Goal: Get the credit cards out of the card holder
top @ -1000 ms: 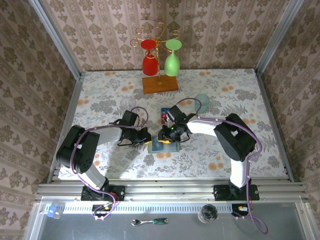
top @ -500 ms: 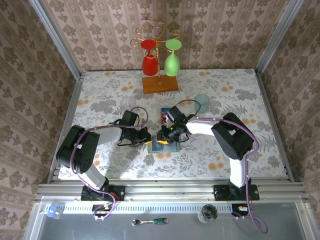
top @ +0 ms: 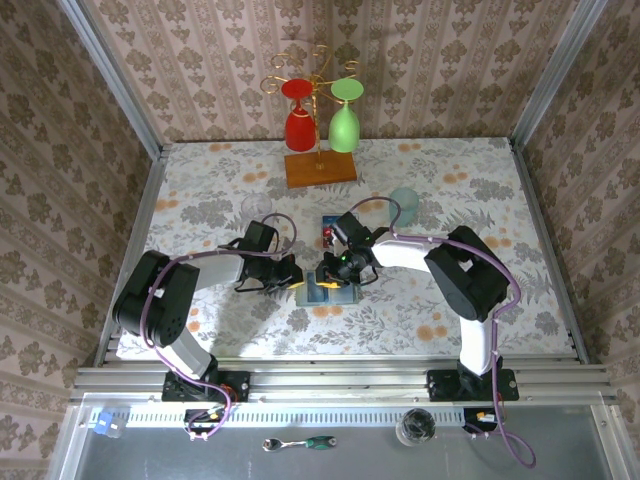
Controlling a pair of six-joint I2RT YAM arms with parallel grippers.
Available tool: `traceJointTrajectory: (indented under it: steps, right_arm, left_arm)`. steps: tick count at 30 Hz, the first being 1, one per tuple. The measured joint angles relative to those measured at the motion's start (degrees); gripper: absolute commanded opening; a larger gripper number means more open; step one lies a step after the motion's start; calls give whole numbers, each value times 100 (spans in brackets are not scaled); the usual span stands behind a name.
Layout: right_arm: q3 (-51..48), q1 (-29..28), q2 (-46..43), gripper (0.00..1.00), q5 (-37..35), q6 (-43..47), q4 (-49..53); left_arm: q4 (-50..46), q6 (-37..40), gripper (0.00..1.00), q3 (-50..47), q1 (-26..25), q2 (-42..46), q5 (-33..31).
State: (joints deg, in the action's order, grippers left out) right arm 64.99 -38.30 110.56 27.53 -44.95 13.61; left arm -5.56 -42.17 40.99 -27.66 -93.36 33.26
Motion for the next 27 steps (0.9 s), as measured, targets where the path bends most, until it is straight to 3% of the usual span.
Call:
traceJointTrajectory:
  steps: [17, 27]
  right_arm:
    - [-109, -20, -339, 25, -140, -2, 35]
    - [-212, 9, -361, 25, -188, -4, 37]
  left_arm:
    - [-304, -7, 8, 83, -68, 507, -50]
    - [-332, -192, 1, 68, -463, 555, -162]
